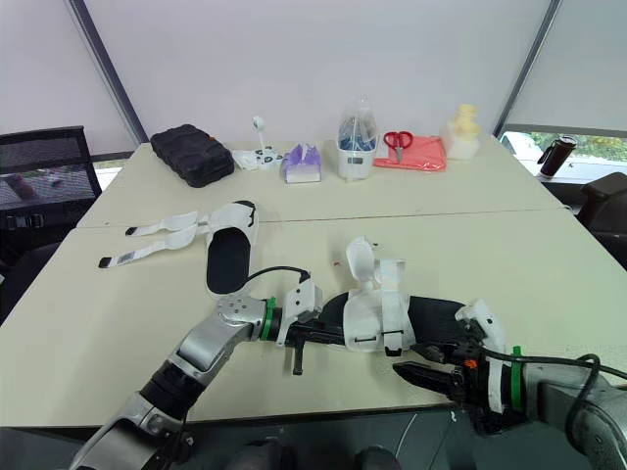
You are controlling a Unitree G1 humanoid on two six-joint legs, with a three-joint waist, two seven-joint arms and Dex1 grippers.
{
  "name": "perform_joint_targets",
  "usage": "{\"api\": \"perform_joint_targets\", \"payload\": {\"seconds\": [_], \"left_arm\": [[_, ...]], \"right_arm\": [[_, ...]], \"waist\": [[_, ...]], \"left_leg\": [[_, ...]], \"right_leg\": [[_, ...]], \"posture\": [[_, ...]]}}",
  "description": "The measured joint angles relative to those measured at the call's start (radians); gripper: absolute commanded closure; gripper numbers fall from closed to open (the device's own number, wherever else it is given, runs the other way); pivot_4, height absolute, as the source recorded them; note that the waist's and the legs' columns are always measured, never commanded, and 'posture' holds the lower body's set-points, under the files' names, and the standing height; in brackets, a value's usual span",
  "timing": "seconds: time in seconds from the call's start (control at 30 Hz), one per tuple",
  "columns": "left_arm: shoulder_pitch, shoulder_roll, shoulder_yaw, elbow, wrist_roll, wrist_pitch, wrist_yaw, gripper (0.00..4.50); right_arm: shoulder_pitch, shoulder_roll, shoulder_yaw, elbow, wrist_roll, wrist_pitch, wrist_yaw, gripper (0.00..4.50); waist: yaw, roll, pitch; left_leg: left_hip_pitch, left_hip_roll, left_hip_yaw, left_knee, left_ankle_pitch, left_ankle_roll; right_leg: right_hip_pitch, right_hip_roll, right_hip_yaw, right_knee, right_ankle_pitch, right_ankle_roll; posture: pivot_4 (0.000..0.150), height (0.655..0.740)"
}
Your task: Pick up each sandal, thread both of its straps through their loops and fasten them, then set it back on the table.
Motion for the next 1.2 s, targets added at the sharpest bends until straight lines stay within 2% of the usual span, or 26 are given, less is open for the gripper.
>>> {"api": "perform_joint_targets", "payload": {"seconds": [0.17,0.2,0.27,0.37,0.4,0.8,1.2], "left_arm": [[0.000,0.003,0.000,0.000,0.001,-0.001,0.001,4.50],[0.000,0.004,0.000,-0.001,0.001,-0.001,0.001,4.50],[0.002,0.003,0.000,-0.003,0.001,-0.001,0.002,4.50],[0.007,0.003,0.000,-0.008,0.001,-0.001,0.005,4.50],[0.008,0.003,0.000,-0.010,0.001,-0.001,0.005,4.50],[0.019,-0.011,-0.001,-0.017,0.001,-0.001,0.014,4.50],[0.034,-0.004,0.003,-0.028,-0.018,0.009,-0.016,4.50]], "right_arm": [[-0.042,0.032,0.030,0.025,0.015,0.012,-0.002,1.26],[-0.054,0.050,0.032,0.025,0.036,0.024,-0.007,1.79],[-0.071,0.068,0.035,0.024,0.067,0.042,-0.017,2.52],[-0.071,0.069,0.033,0.023,0.085,0.062,-0.032,4.12],[-0.067,0.069,0.033,0.023,0.085,0.067,-0.036,4.49],[0.013,0.068,0.029,0.009,0.087,0.057,-0.031,4.49],[-0.037,0.073,0.120,0.038,-0.027,-0.051,-0.019,4.49]], "waist": [[-0.003,0.000,0.000],[-0.004,0.000,0.000],[-0.003,0.000,0.000],[-0.002,0.000,0.000],[-0.003,0.000,0.000],[-0.003,0.000,0.000],[-0.014,-0.001,-0.001]], "left_leg": [[0.000,0.000,0.000,0.000,0.000,0.000],[0.000,0.000,0.000,0.000,0.000,0.000],[0.000,0.000,0.000,0.000,0.000,0.000],[0.000,0.000,0.000,0.000,0.000,0.000],[0.000,0.000,0.000,0.000,0.000,0.001],[0.000,0.000,0.000,0.000,-0.001,0.001],[0.000,0.000,0.000,0.000,-0.002,0.003]], "right_leg": [[0.000,0.000,0.000,0.000,0.000,0.000],[0.000,0.000,0.000,0.000,0.000,0.000],[0.000,-0.001,0.000,0.000,0.000,0.000],[0.000,-0.003,0.000,0.000,0.000,0.000],[0.000,-0.003,0.000,0.000,0.000,0.000],[0.000,-0.003,0.000,0.000,0.000,0.000],[0.000,-0.003,0.000,0.000,0.000,0.001]], "posture": [[0.150,0.7400],[0.150,0.7400],[0.150,0.7400],[0.150,0.7400],[0.150,0.7400],[0.150,0.7400],[0.150,0.7400]]}}
